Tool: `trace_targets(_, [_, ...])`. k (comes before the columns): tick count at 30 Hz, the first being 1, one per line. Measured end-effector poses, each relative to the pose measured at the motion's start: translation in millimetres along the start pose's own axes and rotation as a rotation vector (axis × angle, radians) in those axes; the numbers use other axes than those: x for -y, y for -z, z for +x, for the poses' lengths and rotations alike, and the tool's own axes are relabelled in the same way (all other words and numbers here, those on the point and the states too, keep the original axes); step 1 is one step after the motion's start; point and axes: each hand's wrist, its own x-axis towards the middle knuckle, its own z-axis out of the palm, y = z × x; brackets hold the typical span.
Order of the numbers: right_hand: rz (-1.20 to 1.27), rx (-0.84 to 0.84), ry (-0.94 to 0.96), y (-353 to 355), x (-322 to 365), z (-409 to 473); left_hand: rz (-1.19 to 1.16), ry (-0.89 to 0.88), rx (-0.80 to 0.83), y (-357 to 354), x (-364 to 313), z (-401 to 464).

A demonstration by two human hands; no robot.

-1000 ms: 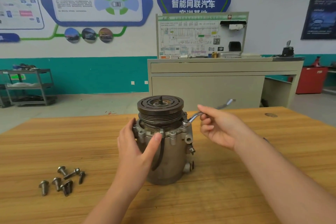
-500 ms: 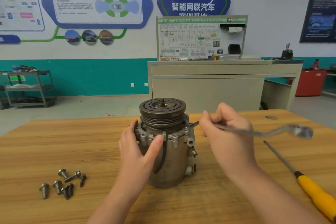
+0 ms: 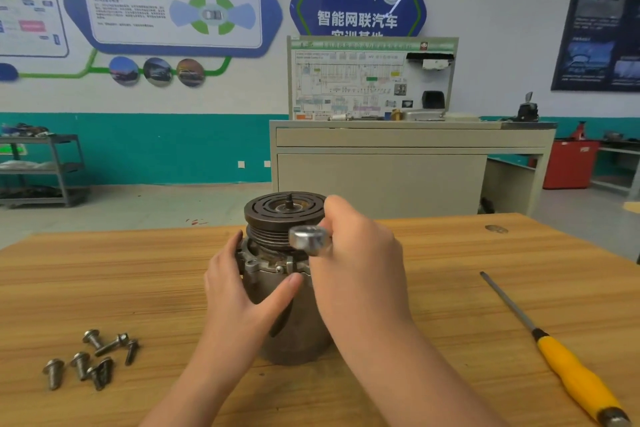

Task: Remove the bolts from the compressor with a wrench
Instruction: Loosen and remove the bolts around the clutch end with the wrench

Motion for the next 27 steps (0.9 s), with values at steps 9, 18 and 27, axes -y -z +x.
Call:
trace_targets(9, [0.488,-0.142,-0.22,-2.1,-34.2,-19.9,-0.028,-0.025,-0.011,-0.1,-5.1,-3.3])
trace_targets(18, [1.421,0.509,-0.778,4.6,-109.4,39.8,-0.026,-0.018,0.005,-0.3,-4.9,-3.1])
trace_targets(27, [1.7,0.19,-0.85,-18.5,-98.4,41.4,-0.016,0.001,-0.08,-13.2,-18.2,-7.8])
